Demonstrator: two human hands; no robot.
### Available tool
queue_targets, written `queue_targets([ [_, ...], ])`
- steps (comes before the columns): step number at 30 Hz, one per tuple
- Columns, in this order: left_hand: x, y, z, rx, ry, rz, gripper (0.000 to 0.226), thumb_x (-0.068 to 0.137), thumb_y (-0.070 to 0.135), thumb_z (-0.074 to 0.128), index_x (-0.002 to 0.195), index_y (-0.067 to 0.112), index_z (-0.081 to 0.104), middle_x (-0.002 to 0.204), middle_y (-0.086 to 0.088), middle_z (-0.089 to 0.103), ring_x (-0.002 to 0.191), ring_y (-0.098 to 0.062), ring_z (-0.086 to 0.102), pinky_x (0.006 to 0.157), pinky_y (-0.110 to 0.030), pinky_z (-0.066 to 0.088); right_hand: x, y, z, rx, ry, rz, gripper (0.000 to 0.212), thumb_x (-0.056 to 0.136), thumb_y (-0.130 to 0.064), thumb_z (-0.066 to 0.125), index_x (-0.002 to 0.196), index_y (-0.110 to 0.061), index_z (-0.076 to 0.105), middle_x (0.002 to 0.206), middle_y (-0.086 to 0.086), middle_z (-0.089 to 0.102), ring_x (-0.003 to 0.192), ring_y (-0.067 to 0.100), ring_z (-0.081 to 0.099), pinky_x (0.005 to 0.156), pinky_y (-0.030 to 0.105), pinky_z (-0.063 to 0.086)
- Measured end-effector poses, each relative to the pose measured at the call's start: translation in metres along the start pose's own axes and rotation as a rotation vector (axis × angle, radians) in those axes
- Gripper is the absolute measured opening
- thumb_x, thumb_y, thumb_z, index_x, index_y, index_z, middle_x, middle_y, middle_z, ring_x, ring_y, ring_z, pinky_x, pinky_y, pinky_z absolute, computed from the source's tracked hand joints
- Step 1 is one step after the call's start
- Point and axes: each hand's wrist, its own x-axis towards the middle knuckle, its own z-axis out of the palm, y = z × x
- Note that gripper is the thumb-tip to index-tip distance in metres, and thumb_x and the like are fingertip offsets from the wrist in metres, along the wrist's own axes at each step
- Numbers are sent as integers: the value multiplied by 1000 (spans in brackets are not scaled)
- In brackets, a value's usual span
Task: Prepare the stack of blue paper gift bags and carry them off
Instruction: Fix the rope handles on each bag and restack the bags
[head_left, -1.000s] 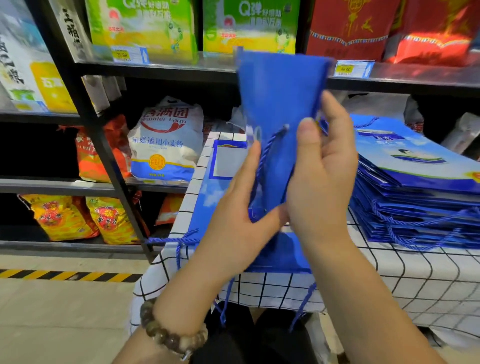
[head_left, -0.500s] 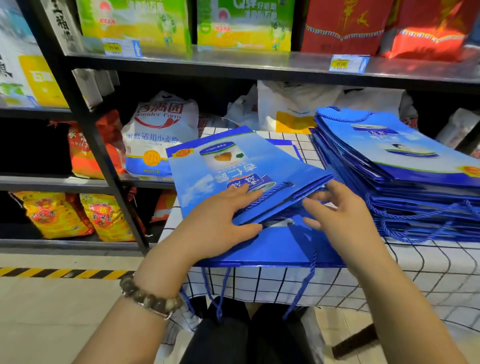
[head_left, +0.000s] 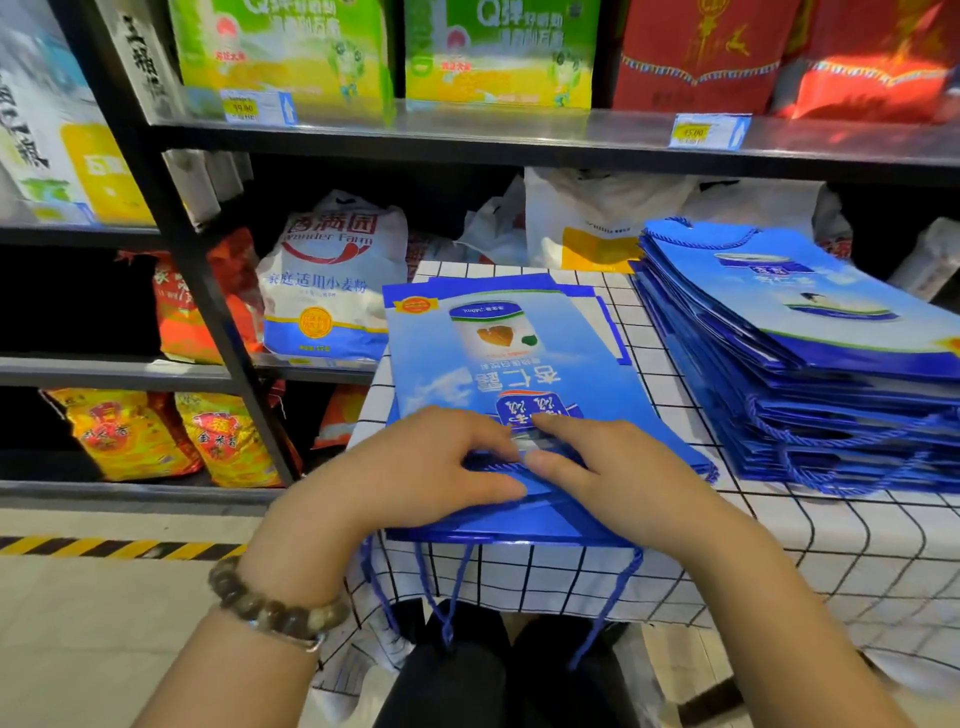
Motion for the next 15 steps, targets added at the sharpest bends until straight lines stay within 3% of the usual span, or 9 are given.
queue_targets([
  [3,-14,-8,-16,223,95,-112,4,85,33,62,82,33,65,109,12,61,104,-8,55,91,-31,44,1,4,1,-55,21,15,48,88,-57,42,130,-33,44,129,-6,56,117,19,49,91,37,45],
  [4,-18,-7,-19,305,103,-132,10,87,32,59,77,33,60,104,11,58,99,-10,54,87,-31,45,1,5,1,-63,31,16,47,88,-57,42,129,-33,45,128,-6,57,117,19,49,90,37,45],
  [7,-22,0,-17,455,122,-149,13,94,28,45,82,28,49,97,5,53,94,-16,51,80,-34,45,2,7,0,-25,66,1,45,89,-52,45,129,-33,47,127,-7,57,117,17,49,90,35,45],
  [10,-19,6,-19,277,207,-156,16,96,24,42,80,28,44,81,5,60,78,-16,53,69,-32,42,5,9,3,98,157,-32,37,89,-42,53,123,-27,56,122,-9,60,112,13,52,93,33,44],
  [13,-9,14,-25,-19,291,-124,19,94,19,47,79,31,45,67,8,59,52,0,53,50,-17,39,5,9,4,196,421,-128,6,86,-27,61,86,-25,66,91,-8,63,86,7,57,80,27,46],
  [15,-1,21,-29,-216,336,-116,18,93,15,49,80,27,50,64,5,59,37,-2,46,38,-12,33,1,2,0,309,454,-140,19,83,-26,63,64,-27,61,67,-7,58,66,6,52,66,24,42],
])
